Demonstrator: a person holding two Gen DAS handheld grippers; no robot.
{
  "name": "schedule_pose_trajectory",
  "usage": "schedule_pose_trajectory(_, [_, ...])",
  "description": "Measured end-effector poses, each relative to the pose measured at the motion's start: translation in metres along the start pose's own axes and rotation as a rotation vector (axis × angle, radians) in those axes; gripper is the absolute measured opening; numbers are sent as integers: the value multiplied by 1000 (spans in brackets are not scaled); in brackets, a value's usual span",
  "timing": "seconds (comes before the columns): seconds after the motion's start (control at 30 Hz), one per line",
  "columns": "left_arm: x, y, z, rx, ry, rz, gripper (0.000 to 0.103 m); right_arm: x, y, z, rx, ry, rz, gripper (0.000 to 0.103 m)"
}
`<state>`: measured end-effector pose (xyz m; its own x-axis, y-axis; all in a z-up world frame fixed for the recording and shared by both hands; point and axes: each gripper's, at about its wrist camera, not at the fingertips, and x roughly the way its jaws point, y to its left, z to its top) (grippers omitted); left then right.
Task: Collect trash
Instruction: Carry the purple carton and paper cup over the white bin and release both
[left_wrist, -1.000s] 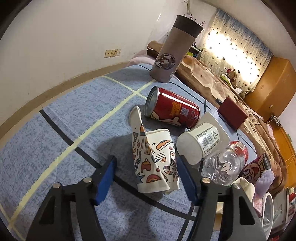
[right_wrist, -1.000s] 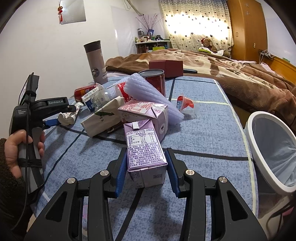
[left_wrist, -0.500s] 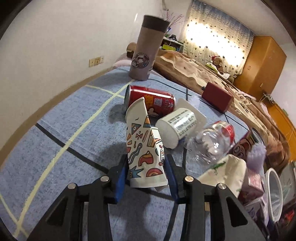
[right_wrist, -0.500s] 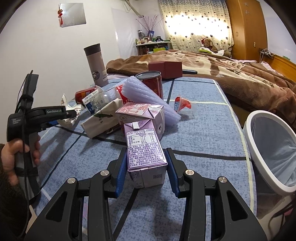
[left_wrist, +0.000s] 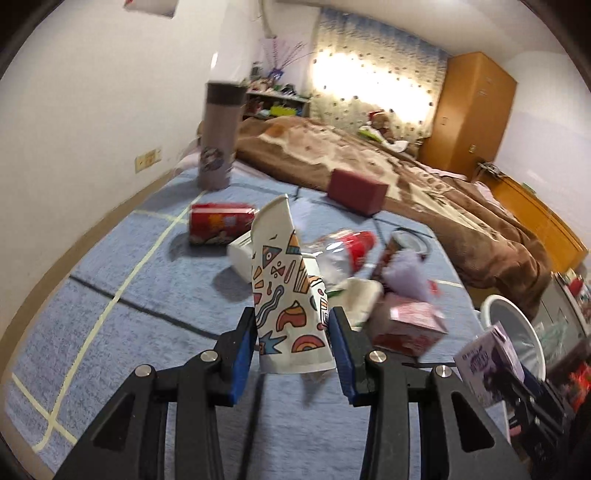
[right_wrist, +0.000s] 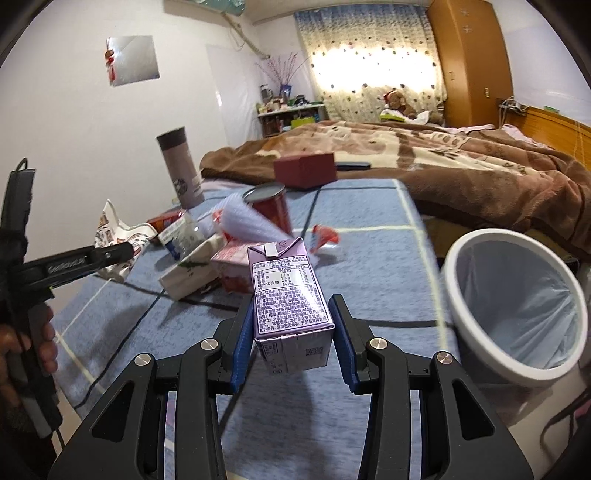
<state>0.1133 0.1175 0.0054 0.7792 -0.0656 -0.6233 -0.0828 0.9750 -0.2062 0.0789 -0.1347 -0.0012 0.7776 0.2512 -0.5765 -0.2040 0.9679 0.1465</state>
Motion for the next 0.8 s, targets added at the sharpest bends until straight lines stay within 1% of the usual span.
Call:
schedule_pose_trajectory(0.23, [-8,-45,2,82,-11,-87,41,-11,-25,9,43,-36,-52,41])
schedule_pose_trajectory(0.43, [-3,-100,5,170,-5,-186,41,-22,-48,12,83,-57,-106,41])
schedule_pose_trajectory(0.57, [3,-135,5,214,22,-269,41,-27,-66,15,101,-72,-159,41])
schedule_pose_trajectory(0.7, [12,-172,2,269,52,-330,41,-31,-84,18,111,-83,-211,41])
schedule_pose_trajectory(0.8, [14,-201,-1,317,60,-370,41,-37,-99,18,124,-88,-251,41])
